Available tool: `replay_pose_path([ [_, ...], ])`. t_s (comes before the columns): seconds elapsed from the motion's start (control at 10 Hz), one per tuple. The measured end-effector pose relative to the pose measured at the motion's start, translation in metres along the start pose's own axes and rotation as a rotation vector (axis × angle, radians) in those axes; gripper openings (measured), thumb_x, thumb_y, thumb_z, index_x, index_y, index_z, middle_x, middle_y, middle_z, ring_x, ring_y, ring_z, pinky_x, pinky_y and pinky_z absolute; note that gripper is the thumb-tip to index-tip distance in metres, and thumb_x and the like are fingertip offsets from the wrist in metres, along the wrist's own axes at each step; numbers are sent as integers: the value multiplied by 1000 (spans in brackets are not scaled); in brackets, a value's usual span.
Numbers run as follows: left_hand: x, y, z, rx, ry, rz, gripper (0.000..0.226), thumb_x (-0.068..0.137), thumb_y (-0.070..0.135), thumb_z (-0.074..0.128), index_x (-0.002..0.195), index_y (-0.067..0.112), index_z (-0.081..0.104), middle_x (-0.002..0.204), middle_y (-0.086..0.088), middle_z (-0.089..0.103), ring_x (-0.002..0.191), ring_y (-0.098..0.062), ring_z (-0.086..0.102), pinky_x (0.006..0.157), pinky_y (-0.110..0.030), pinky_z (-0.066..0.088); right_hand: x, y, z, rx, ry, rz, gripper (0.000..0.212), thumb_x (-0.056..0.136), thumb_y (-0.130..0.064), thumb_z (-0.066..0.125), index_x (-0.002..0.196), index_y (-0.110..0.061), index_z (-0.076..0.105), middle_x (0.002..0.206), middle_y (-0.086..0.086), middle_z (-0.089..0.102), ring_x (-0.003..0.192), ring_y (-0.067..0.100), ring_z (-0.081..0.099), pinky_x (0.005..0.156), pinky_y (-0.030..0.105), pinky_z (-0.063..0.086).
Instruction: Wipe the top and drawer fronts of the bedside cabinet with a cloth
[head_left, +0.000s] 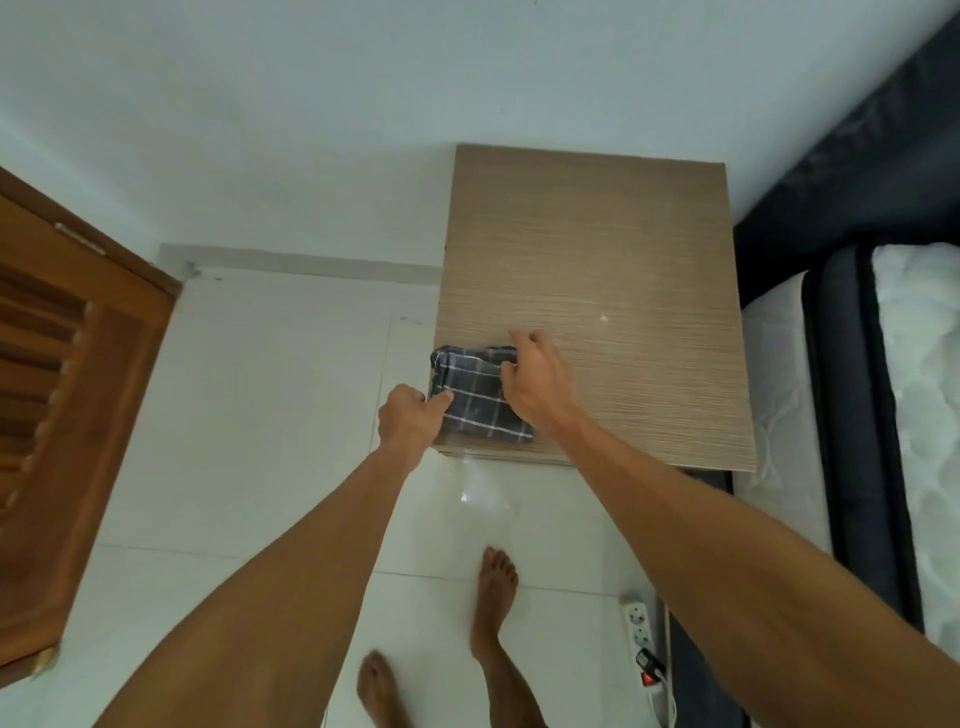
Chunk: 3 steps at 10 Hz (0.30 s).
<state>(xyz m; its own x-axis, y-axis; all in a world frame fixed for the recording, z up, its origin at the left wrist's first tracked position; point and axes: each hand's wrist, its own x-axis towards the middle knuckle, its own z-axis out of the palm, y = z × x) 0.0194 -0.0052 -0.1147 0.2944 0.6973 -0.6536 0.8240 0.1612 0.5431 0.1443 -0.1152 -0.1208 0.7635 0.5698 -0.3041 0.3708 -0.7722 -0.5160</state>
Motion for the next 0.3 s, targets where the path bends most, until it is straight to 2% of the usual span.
replay_pose_path([
  [0.1,-24,-21,-21,-2,-20,17,46,84,47,67,112,12,56,106,-5,59,97,-26,61,84,-41,56,-36,4,-12,187,96,33,42,96,-13,52,138,-14,47,134,7,46,112,23,53,101,45,46],
  [0.2,-49,-73,-50,58,-47,20,38,83,47,66,103,15,63,105,-5,64,102,-29,63,87,-38,53,-93,18,-23,418,134,90,31,95,-3,50,119,-21,57,115,-7,50,110,22,52,102,44,44],
  [0.3,-82,-164,-83,278,-104,-60,46,69,68,50,82,24,56,91,-2,61,105,-29,64,86,-33,49,-175,45,-31,431,229,218,44,91,0,57,114,-37,54,130,2,51,102,21,57,93,42,50],
])
